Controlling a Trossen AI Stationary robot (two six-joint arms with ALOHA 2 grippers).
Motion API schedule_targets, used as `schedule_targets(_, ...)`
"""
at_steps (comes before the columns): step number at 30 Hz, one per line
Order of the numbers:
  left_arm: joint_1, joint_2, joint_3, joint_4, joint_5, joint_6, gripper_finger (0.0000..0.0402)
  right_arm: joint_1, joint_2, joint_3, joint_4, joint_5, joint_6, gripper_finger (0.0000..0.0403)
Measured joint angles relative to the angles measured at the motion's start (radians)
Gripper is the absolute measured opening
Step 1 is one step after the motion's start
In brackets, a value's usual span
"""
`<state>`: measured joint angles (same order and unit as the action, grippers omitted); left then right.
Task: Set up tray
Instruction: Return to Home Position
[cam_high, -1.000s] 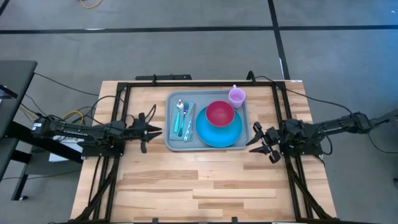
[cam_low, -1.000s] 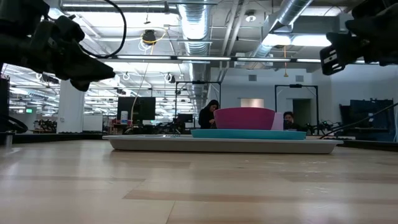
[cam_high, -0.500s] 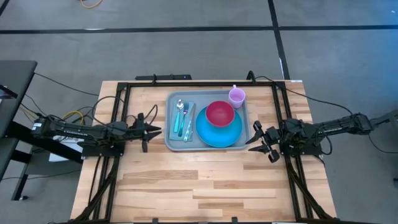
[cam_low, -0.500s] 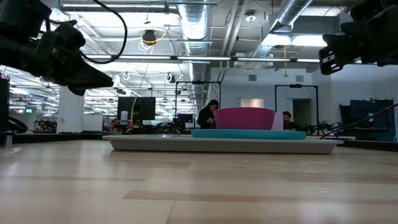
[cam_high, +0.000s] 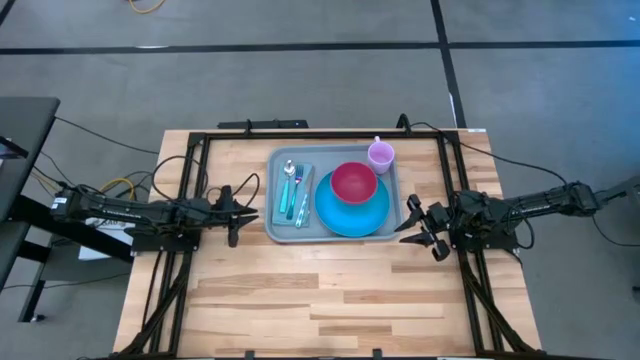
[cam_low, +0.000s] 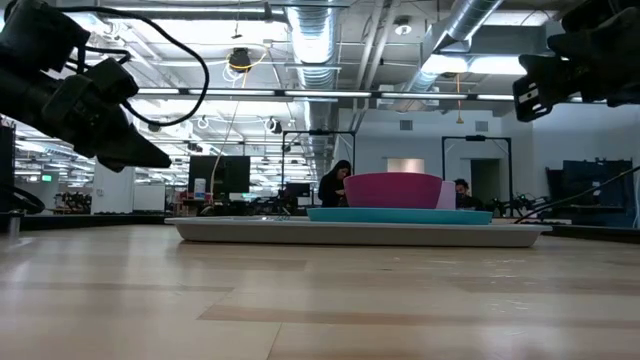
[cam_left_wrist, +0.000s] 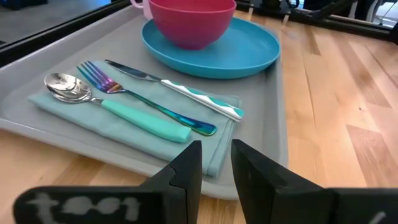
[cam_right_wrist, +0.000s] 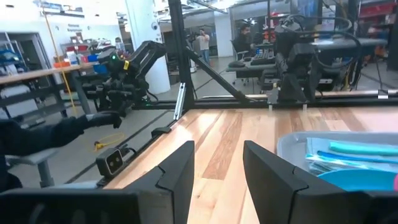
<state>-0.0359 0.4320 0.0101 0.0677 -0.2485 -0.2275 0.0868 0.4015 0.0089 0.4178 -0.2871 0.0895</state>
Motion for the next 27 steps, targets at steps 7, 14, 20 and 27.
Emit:
schedule_targets(7,0.0,0.0,0.0,-0.002,0.0,0.002,0.0074,0.0,-0.001,0.065,0.043,0.0,-0.052,0.0128)
schedule_targets(14,0.0,0.0,0.0,-0.003,0.0,0.0,0.0074,0.0,-0.003,0.082,0.029,0.0,-0.082,0.0128)
schedule_targets(20,0.0,0.0,0.0,-0.005,0.0,0.003,0.0074,0.0,-0.003,0.082,0.028,0.0,-0.082,0.0128)
schedule_targets(27,0.0,0.0,0.0,-0.005,0.0,-0.001,0.0074,0.0,-0.003,0.082,0.028,0.0,-0.082,0.0128)
